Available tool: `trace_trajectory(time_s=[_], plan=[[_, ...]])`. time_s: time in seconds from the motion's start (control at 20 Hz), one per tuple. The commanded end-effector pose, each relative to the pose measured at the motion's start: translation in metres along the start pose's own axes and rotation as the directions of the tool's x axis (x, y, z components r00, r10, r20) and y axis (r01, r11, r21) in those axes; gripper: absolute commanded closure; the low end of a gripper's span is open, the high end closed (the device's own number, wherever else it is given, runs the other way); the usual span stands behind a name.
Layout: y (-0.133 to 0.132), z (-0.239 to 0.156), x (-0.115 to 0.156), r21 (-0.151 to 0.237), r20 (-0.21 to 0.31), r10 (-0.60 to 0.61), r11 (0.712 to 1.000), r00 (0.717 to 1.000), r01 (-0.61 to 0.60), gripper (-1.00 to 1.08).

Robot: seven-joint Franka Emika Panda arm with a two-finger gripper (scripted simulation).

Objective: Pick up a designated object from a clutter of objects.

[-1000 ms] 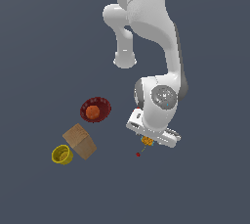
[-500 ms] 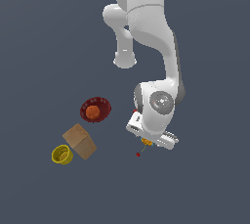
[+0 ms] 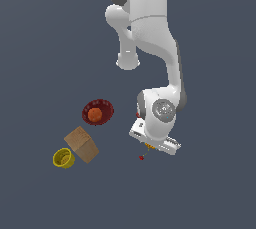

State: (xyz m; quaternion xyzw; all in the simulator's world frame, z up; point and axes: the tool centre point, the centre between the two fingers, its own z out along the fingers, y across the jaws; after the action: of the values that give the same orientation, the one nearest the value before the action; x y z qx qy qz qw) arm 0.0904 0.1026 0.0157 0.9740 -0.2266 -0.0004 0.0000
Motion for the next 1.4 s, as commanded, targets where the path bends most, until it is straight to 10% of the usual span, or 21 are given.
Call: trace_trajectory(time_s=[0.0,0.75,1.35], plan=[[0.000,0.000,0.001,0.000,-0.001,0.000,1.000,1.000,0.000,1.08],[0.005,-0.013,0.001,0.000,-0.001,0.000,1.000,1.000,0.000,1.08],[0.039,-0.097,0.009,0.001,0.000,0.000,1.000,1.000,0.000,1.08]])
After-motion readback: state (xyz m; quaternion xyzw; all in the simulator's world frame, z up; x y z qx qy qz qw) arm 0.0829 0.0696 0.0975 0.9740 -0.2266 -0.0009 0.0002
